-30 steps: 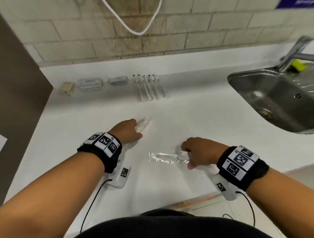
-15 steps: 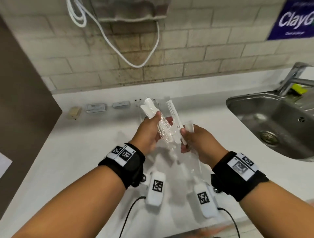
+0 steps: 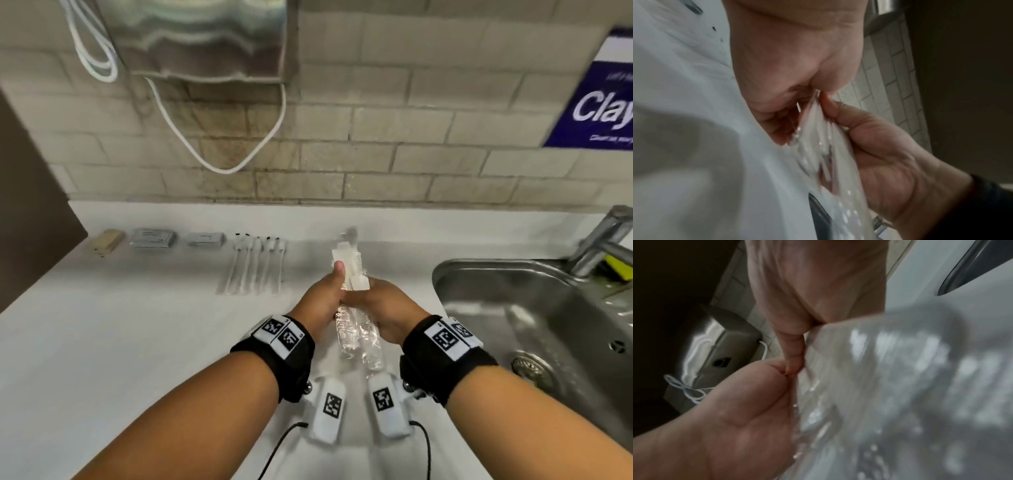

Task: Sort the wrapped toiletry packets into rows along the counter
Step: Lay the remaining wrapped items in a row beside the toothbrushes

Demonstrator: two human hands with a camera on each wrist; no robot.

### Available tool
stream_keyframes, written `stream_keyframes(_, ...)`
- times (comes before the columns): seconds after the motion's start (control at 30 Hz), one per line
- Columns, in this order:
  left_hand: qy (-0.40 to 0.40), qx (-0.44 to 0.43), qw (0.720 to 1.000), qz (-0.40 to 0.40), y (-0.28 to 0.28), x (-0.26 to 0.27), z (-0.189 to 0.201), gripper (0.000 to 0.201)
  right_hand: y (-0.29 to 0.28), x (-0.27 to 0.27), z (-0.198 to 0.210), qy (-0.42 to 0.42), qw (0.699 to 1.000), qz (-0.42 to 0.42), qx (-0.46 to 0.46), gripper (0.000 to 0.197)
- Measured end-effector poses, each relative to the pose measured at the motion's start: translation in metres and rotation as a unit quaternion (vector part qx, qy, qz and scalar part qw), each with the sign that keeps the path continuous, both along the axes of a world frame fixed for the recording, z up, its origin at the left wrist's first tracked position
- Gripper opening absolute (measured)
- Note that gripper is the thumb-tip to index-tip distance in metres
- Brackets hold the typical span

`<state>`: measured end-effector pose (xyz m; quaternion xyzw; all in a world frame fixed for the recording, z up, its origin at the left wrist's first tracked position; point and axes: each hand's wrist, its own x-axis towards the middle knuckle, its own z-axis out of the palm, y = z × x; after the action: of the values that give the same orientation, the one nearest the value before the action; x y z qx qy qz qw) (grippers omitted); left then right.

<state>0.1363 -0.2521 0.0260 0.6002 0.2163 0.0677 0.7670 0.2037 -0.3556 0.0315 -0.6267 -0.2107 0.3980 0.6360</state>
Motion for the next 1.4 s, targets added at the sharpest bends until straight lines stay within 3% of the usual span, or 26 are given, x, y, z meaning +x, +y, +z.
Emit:
stream_keyframes(0.13,0.061,0.077,0.993,0.069,0.009,0.030,-0.001,0.023,0.016,0.045,-0.010,-0.015,0.997,-0.043,-0.055,0.029)
stream_keyframes(0.3,0.127,0.123,0.981,0.084,0.057,0.057,-0.007,0.017,0.060,0.081,-0.048,-0.086,0.989,-0.046,-0.110,0.052)
stream_keyframes(0.4,0.171,0.192,0.964,0.070,0.089,0.073,-0.016,0.022,0.077,0.095,-0.068,-0.117,0.976,-0.066,-0.170,0.049)
stream_keyframes(0.47,0.188,0.223,0.954,0.070,0.108,0.083,-0.022,0.010,0.083,0.106,-0.078,-0.136,0.962,-0.076,-0.225,0.046)
stream_keyframes(0.57,0.218,0.241,0.944,0.062,0.129,0.094,-0.032,0.034,0.089,0.121,-0.083,-0.160,0.941,-0.075,-0.288,0.055)
stream_keyframes(0.7,0.231,0.304,0.924,0.023,0.146,0.106,-0.039,0.051,0.097,0.146,-0.066,-0.224,0.895,-0.052,-0.381,0.061)
stream_keyframes(0.93,0.211,0.380,0.901,-0.001,0.167,0.126,-0.053,0.037,0.122,0.165,-0.050,-0.232,0.858,0.006,-0.459,0.049)
stream_keyframes(1.07,0.245,0.460,0.852,-0.061,0.167,0.127,-0.043,0.041,0.133,0.158,-0.047,-0.292,0.803,0.018,-0.519,0.046)
stream_keyframes(1.13,0.250,0.514,0.817,-0.080,0.165,0.122,-0.034,0.044,0.131,0.157,-0.044,-0.329,0.779,0.011,-0.533,0.051)
stream_keyframes(1.23,0.227,0.600,0.751,-0.158,0.162,0.114,-0.023,0.049,0.128,0.159,-0.040,-0.431,0.724,0.022,-0.538,0.040)
stream_keyframes(1.33,0.238,0.643,0.668,-0.288,0.155,0.108,-0.026,0.055,0.129,0.153,-0.041,-0.486,0.734,0.063,-0.471,0.034)
stream_keyframes(1.4,0.238,0.670,0.627,-0.317,0.148,0.107,-0.026,0.053,0.129,0.147,-0.048,-0.490,0.739,0.105,-0.450,0.035)
